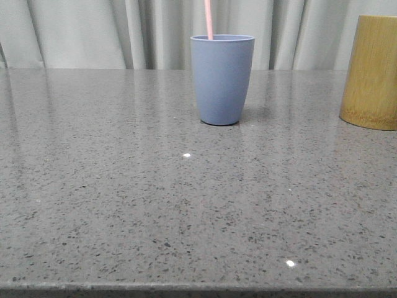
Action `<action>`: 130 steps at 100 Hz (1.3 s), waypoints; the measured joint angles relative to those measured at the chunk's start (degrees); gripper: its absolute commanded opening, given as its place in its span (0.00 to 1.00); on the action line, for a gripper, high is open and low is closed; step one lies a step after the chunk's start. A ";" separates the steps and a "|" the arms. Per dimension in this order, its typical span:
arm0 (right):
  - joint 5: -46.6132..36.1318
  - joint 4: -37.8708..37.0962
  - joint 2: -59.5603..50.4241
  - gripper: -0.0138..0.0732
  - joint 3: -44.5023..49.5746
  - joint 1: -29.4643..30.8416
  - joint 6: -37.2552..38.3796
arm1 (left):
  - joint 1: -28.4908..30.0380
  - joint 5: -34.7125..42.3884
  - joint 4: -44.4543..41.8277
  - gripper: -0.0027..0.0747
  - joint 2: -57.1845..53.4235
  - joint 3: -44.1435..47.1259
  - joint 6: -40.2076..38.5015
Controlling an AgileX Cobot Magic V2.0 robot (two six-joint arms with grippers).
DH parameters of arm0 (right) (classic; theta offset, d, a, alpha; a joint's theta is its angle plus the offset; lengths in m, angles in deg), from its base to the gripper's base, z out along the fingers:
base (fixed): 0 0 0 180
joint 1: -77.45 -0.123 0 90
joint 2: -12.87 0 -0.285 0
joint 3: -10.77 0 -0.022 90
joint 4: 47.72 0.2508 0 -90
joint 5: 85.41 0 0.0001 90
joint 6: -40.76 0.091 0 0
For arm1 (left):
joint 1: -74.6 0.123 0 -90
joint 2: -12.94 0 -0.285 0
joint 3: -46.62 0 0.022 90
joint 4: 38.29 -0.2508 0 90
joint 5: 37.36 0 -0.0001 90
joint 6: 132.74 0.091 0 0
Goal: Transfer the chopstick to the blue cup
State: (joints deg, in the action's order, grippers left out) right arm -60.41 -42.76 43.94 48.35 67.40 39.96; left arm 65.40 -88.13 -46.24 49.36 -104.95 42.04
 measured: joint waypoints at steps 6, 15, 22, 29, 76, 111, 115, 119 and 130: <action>0.00 0.00 0.00 0.09 0.00 0.00 0.00 | 0.00 0.12 0.00 0.01 0.00 0.25 0.00; 0.00 0.00 0.00 0.09 0.00 0.00 0.00 | 0.00 0.54 0.00 0.01 -0.10 1.58 -0.08; 0.00 0.00 0.00 0.09 0.00 0.00 -0.10 | 0.00 1.95 0.00 0.01 -0.63 3.35 -0.08; 0.00 0.00 0.00 0.09 0.00 0.00 -0.09 | 0.00 5.23 0.00 0.01 -1.71 5.97 -0.08; 0.00 0.00 0.00 0.09 0.00 0.00 -0.09 | 4.78 35.28 3.83 0.01 -15.01 33.30 -0.08; 0.00 0.00 0.00 0.09 0.00 0.00 -0.09 | 9.95 42.77 5.01 0.01 -28.11 47.76 -0.12; 0.00 0.00 0.00 0.09 0.00 0.00 -0.09 | 9.95 42.92 5.28 0.01 -28.85 48.91 -0.12; 0.00 0.00 0.00 0.09 0.00 0.00 -0.09 | 9.95 42.08 5.56 0.01 -28.83 48.92 -0.12; 0.00 0.00 0.00 0.09 0.00 0.00 -0.09 | 9.95 41.36 6.02 0.01 -28.83 48.92 -0.12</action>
